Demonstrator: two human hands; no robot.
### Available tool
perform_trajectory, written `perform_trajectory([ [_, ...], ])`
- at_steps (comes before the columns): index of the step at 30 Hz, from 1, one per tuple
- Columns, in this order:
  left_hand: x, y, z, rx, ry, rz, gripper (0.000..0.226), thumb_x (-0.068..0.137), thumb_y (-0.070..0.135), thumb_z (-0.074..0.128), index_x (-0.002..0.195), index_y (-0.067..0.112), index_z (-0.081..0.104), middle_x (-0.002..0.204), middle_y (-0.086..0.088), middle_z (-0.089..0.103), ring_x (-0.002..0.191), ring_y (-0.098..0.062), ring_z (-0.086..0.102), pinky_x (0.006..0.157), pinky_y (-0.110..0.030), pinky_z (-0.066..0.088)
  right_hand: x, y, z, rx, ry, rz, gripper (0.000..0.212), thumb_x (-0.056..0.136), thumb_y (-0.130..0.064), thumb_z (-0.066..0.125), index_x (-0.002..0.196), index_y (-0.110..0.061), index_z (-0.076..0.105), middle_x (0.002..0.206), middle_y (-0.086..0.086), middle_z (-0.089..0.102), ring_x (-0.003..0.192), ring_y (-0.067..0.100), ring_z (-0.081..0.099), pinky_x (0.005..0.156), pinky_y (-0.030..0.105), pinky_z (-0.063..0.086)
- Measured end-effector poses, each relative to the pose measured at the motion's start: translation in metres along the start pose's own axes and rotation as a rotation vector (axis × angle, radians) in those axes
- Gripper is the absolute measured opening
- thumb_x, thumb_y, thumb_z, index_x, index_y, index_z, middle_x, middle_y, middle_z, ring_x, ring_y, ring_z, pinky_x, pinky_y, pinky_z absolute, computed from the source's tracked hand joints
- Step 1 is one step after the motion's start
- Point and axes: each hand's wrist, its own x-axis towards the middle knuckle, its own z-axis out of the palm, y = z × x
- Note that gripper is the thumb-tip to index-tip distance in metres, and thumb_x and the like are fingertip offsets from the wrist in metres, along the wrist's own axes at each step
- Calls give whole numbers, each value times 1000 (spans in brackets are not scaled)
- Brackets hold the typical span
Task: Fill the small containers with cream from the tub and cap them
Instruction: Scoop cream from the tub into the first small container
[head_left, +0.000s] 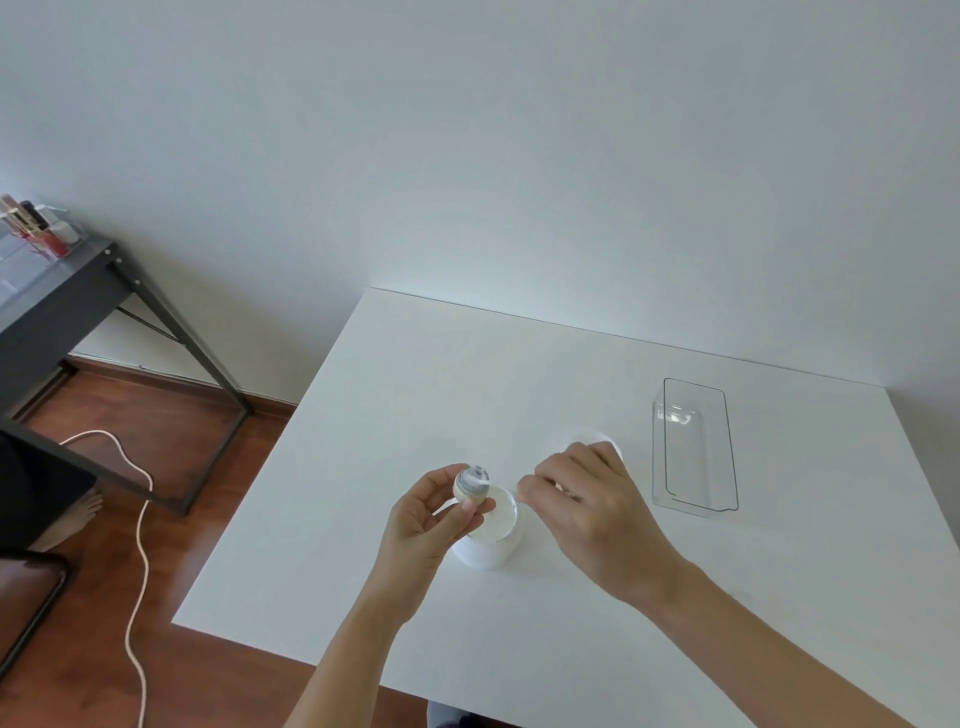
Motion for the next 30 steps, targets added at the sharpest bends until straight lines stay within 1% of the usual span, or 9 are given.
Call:
perform_trajectory([
  [4,1,0,-1,-1,4,2,39,81,29,78,118,20,70,121,-9,73,110,-30,72,89,-28,56,-6,1,-2,-62,-32,-94,16,79,3,66,80,-13,67,72,-1,55,64,22,48,64,32,39],
  [8,1,0,-1,10,4,-2,40,80,30,79,118,20,71,121,-9,73,110,-30,72,89,-28,56,-7,3,-8,-86,-40,-145,18,79,5,59,81,-11,66,72,-1,54,64,22,47,65,32,38],
  [14,2,0,-3,-5,20,-13,43,79,28,78,120,17,70,122,-12,72,107,-29,72,89,-28,56,-7,6,-13,-87,9,-86,21,80,6,59,81,-13,68,72,-2,56,64,21,47,65,31,38],
  [16,3,0,-4,-18,25,-19,38,82,24,76,120,17,70,122,-11,72,106,-28,73,89,-28,56,-7,7,-12,-25,31,22,16,81,1,66,80,-15,69,72,-4,57,64,20,48,69,30,37],
  [19,3,0,-8,-23,28,-28,31,90,15,73,121,17,70,121,-11,72,103,-26,73,88,-27,57,-6,10,-11,203,49,341,12,89,-16,62,79,-19,68,75,-8,59,69,10,52,72,28,37],
  [22,2,1,-11,-22,21,-34,38,88,16,67,126,16,67,123,-12,71,101,-23,72,89,-27,56,-8,15,-3,387,71,634,17,87,-11,67,74,-20,64,74,-14,59,69,-2,50,67,21,40],
  [25,2,0,-13,-26,7,-45,44,86,16,66,130,14,63,128,-13,69,100,-23,72,90,-28,57,-14,18,11,418,-86,725,18,88,-10,64,73,-18,62,71,-10,53,66,5,53,62,12,38],
  [28,1,-1,-15,-25,-16,-59,45,88,15,65,133,13,62,130,-13,68,102,-23,71,94,-32,57,-19,16,29,304,-315,644,16,93,-17,57,79,-14,65,77,-3,57,67,17,56,72,32,45],
  [30,0,0,-15,-14,-31,-63,44,89,14,63,133,14,62,130,-11,69,104,-23,70,99,-34,56,-19,12,40,193,-425,529,16,94,-20,55,82,-14,64,79,0,56,72,22,56,74,34,42],
])
